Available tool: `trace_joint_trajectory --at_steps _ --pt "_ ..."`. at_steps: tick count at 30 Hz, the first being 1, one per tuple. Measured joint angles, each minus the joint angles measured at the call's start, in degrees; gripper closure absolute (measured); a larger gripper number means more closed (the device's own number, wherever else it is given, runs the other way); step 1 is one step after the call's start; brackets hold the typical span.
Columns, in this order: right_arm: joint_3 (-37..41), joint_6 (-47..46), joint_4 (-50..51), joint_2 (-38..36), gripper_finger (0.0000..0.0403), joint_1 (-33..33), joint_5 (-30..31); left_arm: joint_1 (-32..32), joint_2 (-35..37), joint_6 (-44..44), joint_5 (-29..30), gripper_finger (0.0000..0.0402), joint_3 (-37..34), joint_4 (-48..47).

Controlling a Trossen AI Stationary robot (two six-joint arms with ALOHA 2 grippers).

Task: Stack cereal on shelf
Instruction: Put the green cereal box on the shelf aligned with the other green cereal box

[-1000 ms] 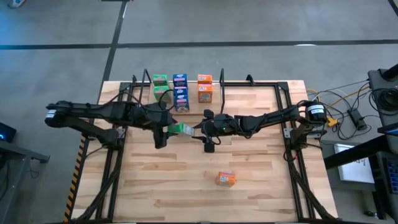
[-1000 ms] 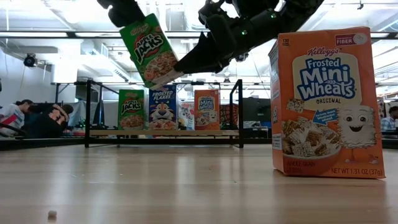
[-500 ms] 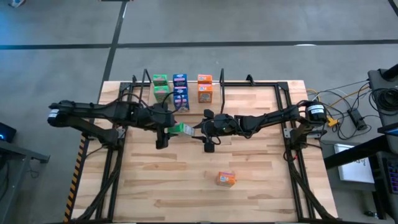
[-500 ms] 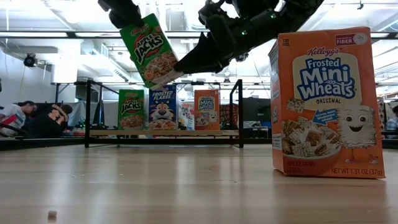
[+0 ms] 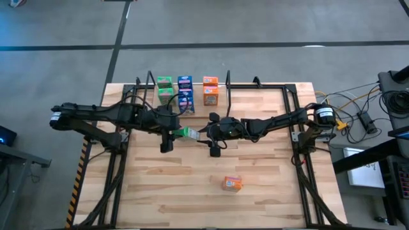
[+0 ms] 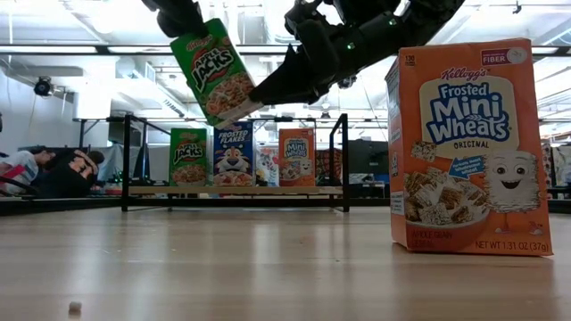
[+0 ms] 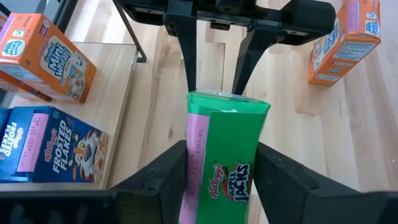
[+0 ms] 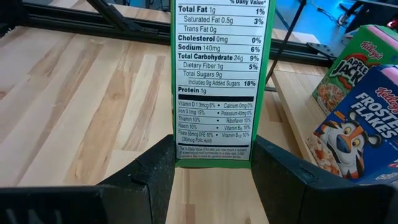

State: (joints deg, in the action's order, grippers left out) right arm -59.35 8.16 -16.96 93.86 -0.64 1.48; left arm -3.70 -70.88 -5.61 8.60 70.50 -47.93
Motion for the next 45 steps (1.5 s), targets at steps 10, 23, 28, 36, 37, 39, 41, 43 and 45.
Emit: trace_joint_trajectory --at_steps 10,23,28,36,37,39,41,43,45 --pt "-0.02 -1.35 -1.12 0.00 0.0202 0.02 0.04 -0.02 0.03 -0.52 -0.10 0.0253 0.00 -0.25" --pt "-0.02 -2.32 -1.32 0.00 0.0128 0.02 0.07 -0.02 0.05 0.43 -0.17 0.0253 0.08 -1.87" --pt "-0.02 -2.21 -1.30 0.00 0.0121 0.02 0.07 -0.02 0.09 0.53 0.69 0.0253 2.69 -7.23" --pt "-0.60 -1.67 0.52 -0.49 0.0119 0.00 0.05 0.41 -0.57 2.80 8.61 0.0253 6.97 -24.31" --pt "-0.85 -1.53 1.32 -0.72 0.0119 0.00 0.07 0.70 -0.60 3.53 9.36 0.0253 7.06 -25.89" --pt "-1.91 -1.11 3.17 -0.90 0.0119 0.00 0.07 1.62 -0.60 5.18 9.92 0.0253 6.94 -27.01" --pt "-3.02 -0.38 5.24 -1.15 0.0119 0.00 0.07 2.88 -0.66 7.01 9.91 0.0253 6.39 -26.94" --pt "-4.37 0.78 7.05 -1.26 0.0119 0.00 0.04 4.43 -0.78 9.31 9.92 0.0253 5.90 -26.79" --pt "-5.38 2.00 9.77 -1.67 0.0119 0.00 0.06 6.20 -0.85 12.14 9.92 0.0253 5.19 -26.61"
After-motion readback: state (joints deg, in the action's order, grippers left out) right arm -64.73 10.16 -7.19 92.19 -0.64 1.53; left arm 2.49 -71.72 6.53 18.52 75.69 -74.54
